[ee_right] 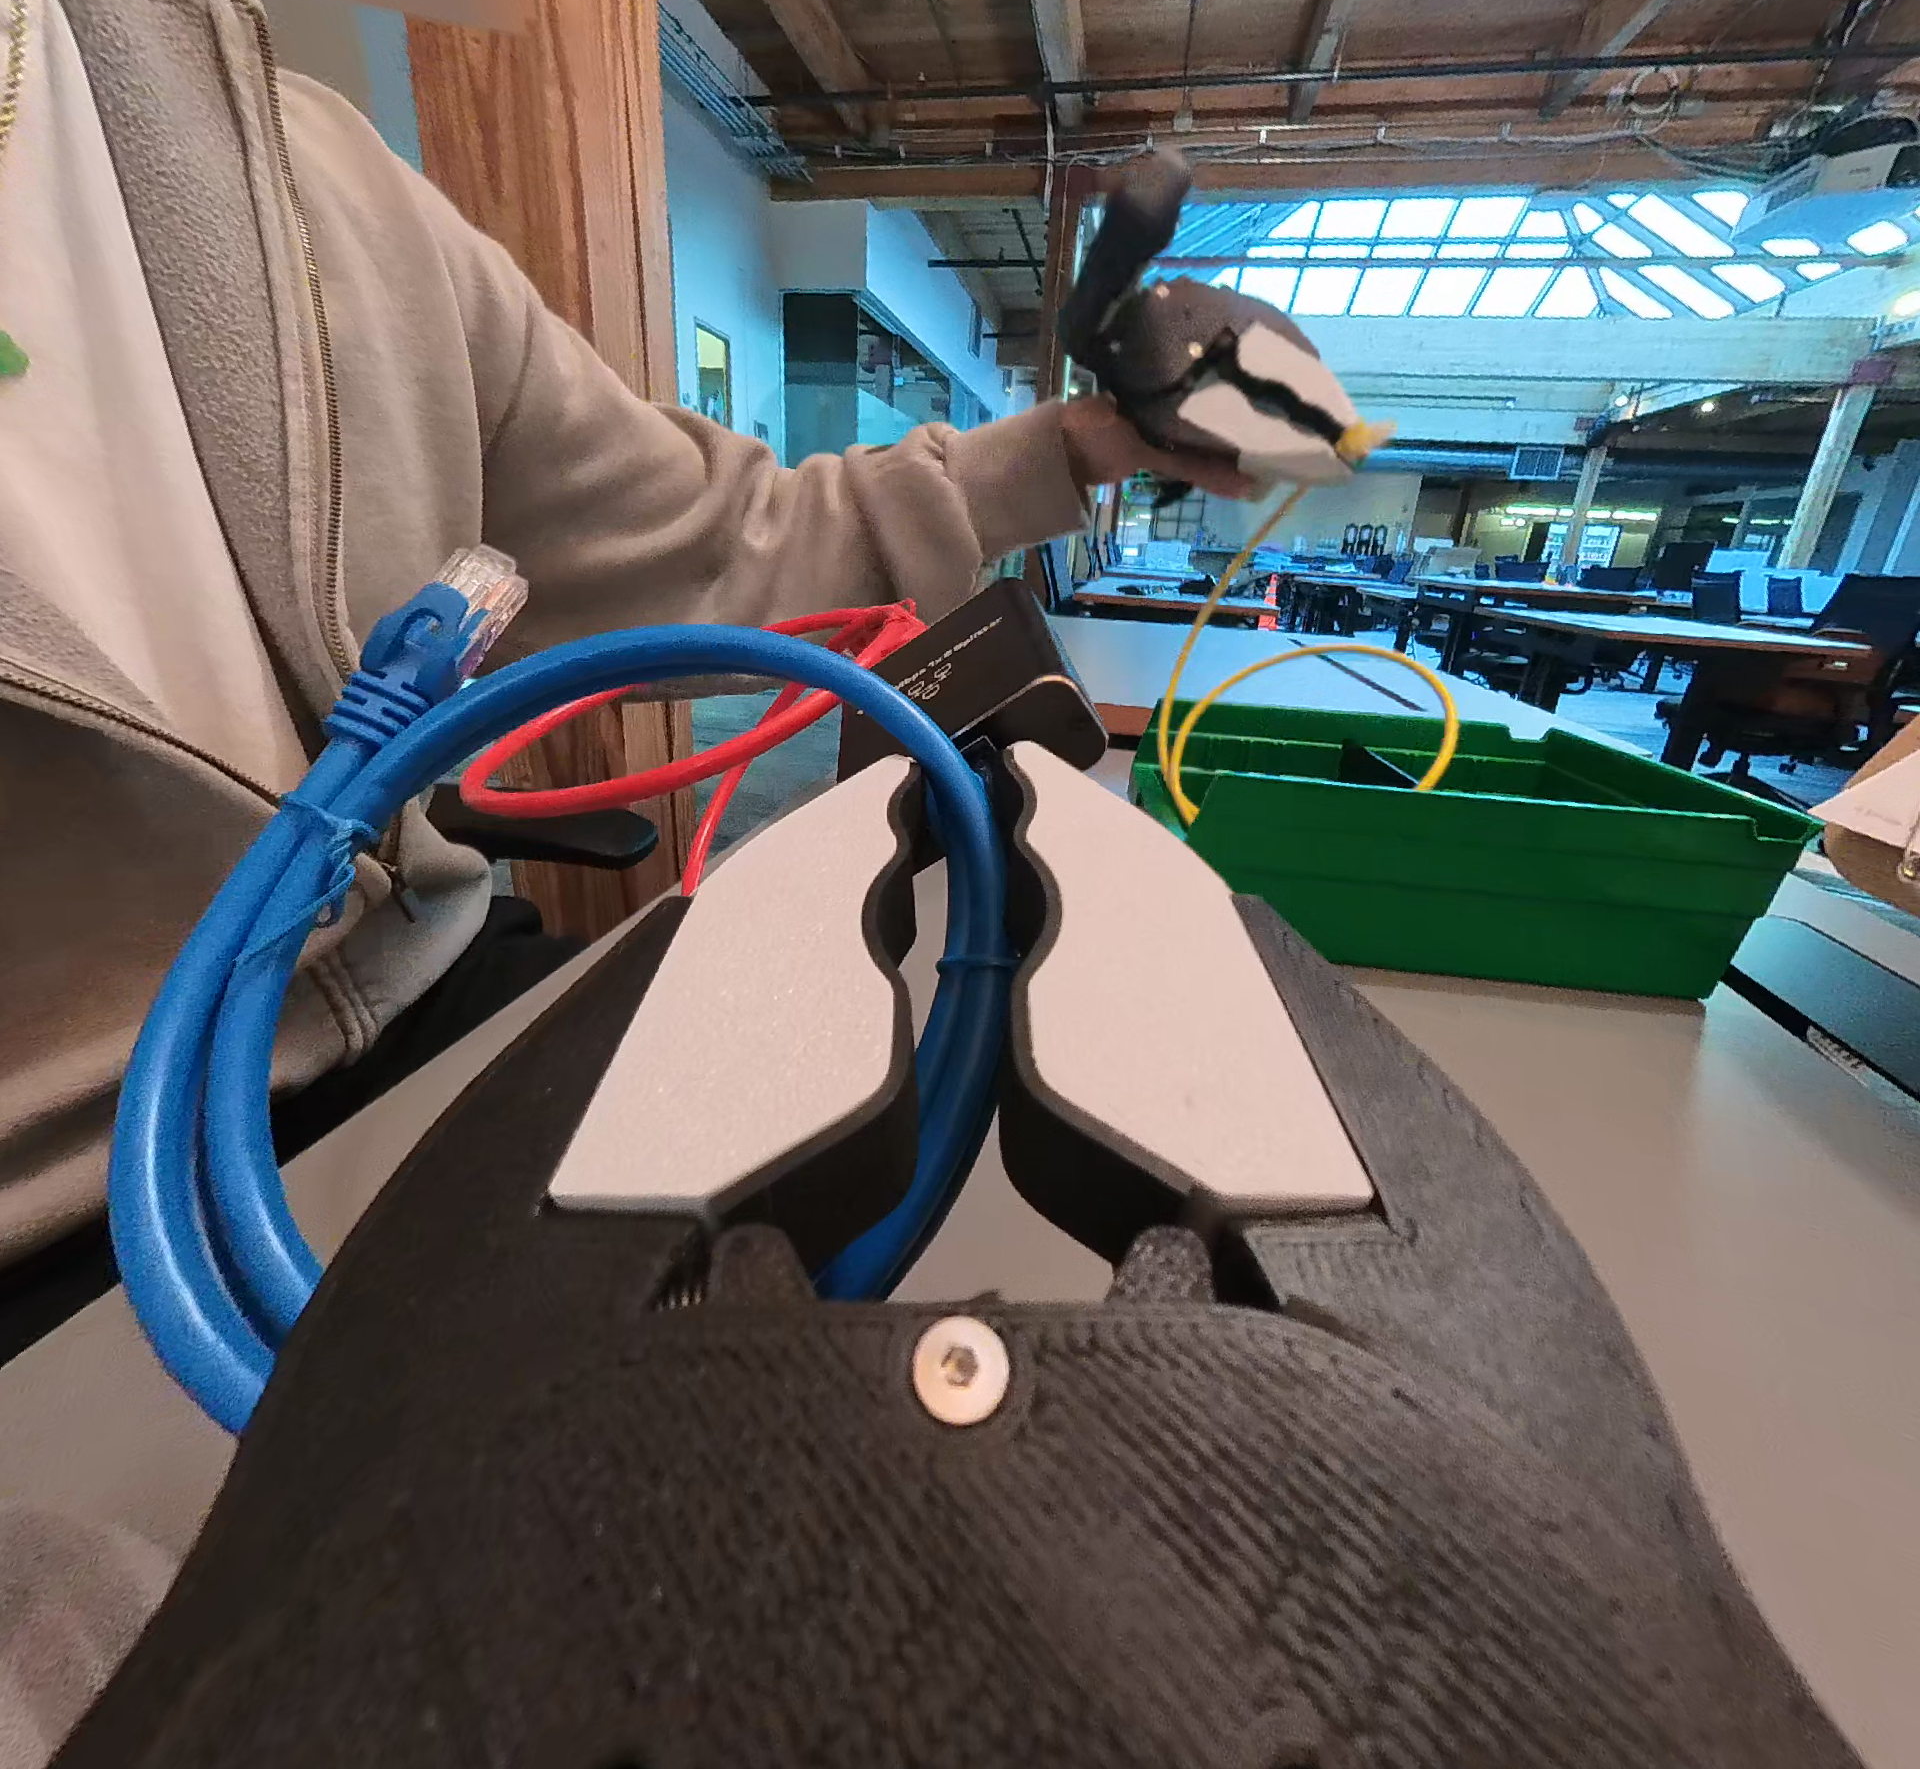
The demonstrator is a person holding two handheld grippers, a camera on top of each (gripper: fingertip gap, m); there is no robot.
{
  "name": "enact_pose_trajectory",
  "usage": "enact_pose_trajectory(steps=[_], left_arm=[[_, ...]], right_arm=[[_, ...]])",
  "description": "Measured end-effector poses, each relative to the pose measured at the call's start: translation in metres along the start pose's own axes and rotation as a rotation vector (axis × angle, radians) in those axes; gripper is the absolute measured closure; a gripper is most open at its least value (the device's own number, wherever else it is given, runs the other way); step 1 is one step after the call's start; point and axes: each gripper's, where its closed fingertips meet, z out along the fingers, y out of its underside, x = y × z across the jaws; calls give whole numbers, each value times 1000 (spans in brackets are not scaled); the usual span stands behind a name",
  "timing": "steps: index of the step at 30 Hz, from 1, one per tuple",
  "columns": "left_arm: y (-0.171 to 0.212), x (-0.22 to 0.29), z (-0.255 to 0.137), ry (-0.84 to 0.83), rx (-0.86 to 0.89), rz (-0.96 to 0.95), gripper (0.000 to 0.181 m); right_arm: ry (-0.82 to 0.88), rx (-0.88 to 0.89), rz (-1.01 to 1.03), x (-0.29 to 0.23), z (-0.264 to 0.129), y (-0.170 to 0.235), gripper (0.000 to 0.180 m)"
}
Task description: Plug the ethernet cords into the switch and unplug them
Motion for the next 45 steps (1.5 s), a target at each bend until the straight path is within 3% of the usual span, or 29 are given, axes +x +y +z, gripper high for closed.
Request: enact_pose_trajectory(steps=[8,13,20,28,35,45], left_arm=[[-75,-80,-118,-285,51,-141,172],[-121,-40,-154,8,149,-295,171],[-134,87,-100,348,99,-316,171],[-124,186,-12,408,-26,-112,171],[-131,214,10,502,-30,-104,171],[-125,232,18,569,-110,-39,172]], right_arm=[[-2,53,-28,-4,-5,-13,167],[-5,100,-51,-7,-10,-26,167],[-38,118,-66,-14,-8,-32,167],[48,6,126,8,1,-13,168],[103,-137,269,21,9,19,168],[122,-186,328,26,12,33,168]])
